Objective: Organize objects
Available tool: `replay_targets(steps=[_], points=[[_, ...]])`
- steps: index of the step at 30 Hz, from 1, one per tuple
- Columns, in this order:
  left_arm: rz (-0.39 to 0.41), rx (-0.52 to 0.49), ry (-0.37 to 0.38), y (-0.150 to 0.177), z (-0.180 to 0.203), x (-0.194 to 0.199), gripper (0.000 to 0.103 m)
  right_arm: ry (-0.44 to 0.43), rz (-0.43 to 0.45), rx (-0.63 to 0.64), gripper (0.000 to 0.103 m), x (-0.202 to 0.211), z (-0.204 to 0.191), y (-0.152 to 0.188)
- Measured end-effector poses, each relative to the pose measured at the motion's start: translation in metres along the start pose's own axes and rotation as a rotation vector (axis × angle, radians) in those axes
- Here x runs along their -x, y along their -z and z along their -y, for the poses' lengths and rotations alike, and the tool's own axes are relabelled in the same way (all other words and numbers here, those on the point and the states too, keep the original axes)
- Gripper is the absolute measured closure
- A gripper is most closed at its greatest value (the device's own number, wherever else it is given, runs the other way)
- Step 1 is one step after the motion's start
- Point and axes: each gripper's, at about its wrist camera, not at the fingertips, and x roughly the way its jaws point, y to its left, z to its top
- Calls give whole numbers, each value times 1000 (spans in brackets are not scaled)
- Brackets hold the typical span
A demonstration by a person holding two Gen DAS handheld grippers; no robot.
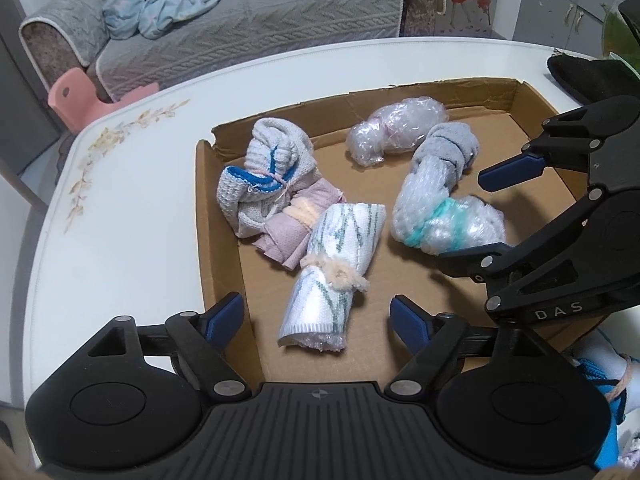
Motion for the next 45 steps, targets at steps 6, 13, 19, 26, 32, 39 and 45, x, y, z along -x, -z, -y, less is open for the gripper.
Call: replay_targets(steps=[6,13,19,26,32,39,45], points=[[17,-1,-6,1,2,13,16,-10,9,-18,32,9,1,1],[32,-5,-17,2,4,25,16,-1,22,-15,31,22,-3,3],[49,-3,-18,5,5,38,15,2,36,-12,30,33,-8,4],[79,-7,-17,11,9,57,13,4,65,-13,26,51,-12,9],[103,-15,-11,18,12,73,11,0,82,-6,23,66,-16,15],[186,-8,-11,46,11,97,8,-11,153,-20,15,99,-18,43],[285,3,-22,98,16,109,5,12,244,-97,14,133,-12,101]])
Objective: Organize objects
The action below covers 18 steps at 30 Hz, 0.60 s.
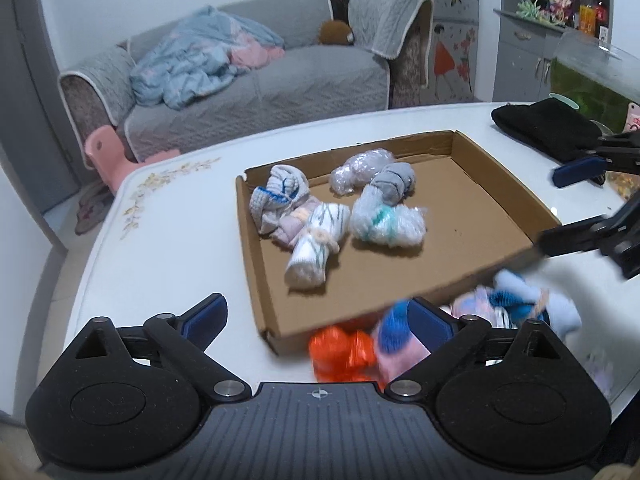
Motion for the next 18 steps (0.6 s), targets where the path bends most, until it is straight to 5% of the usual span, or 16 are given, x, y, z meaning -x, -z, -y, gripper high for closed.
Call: replay_targets(steps=[10,18], points=[[121,33,104,97,46,37,1,-30,121,-13,13,42,-16,106],[110,-35,145,113,89,20,1,-90,152,104,19,28,-35,135]])
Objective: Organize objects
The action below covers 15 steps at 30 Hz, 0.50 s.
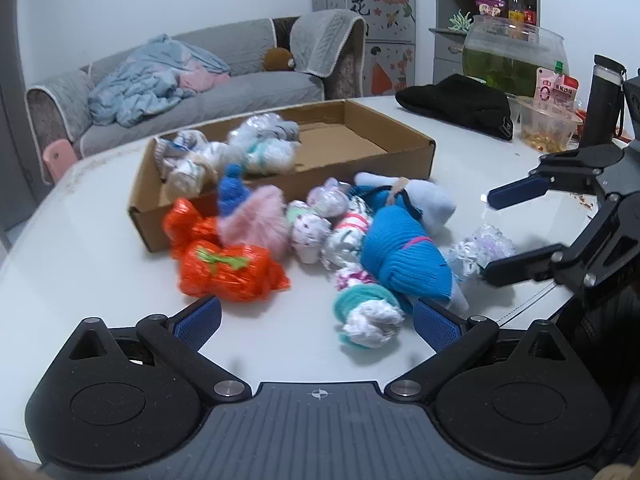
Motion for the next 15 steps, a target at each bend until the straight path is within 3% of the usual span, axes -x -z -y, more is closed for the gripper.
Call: replay_targets(steps=[6,8,15], points=[[-27,-22,17,4,10,-17,1,-29,-11,70,25,-11,-11,6],[-29,-23,15,5,11,-21,2,-57,-24,74,37,-12,-12,8],[-22,4,25,6,4,-22,5,-47,-19,41,47,-4,-6,17]])
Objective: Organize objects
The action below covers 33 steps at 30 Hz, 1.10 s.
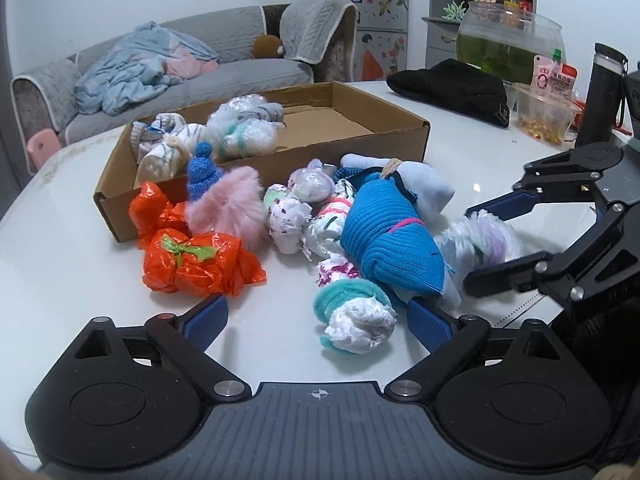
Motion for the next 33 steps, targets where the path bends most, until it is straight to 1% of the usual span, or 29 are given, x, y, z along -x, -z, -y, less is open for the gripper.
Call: replay_targets(steps=[3,5,7,9,11,12,15,16,18,19,20,21,22,26,33], points=[[6,-1,7,0,3,-2,6,22,1,-30,47,5,7,5],[8,-15,12,-1,8,-5,6,57,-1,-35,46,6,9,7],[8,-24,1,-1,12,-9,6,55,-1,-48,47,6,12,7],[11,-31,-2,-1,16,-12,9,50,3,-42,47,5,11,6],[24,-31,8,0,18,-12,15,38,5,-32,47,3,10,3],[25,-28,14,0,18,-11,16,37,1,-21,47,0,9,2],[23,-33,25,0,19,-10,23,54,5,9,48,-7,7,-2],[23,-31,28,0,20,-10,26,54,5,7,48,-8,8,-2],[24,-21,37,-1,19,-9,32,53,7,-2,52,-10,10,-2],[24,-15,46,-1,19,-10,38,51,8,-4,55,-11,10,-1],[26,-12,52,-1,20,-9,49,49,9,-7,59,-11,10,-1],[28,-10,52,-1,20,-8,54,49,11,-14,60,-10,10,0],[28,-5,53,-1,19,-7,59,49,14,-19,65,-8,11,1],[25,4,45,0,16,-5,62,42,21,-38,67,-3,11,5],[10,5,38,2,11,2,63,38,27,-68,68,7,14,6]])
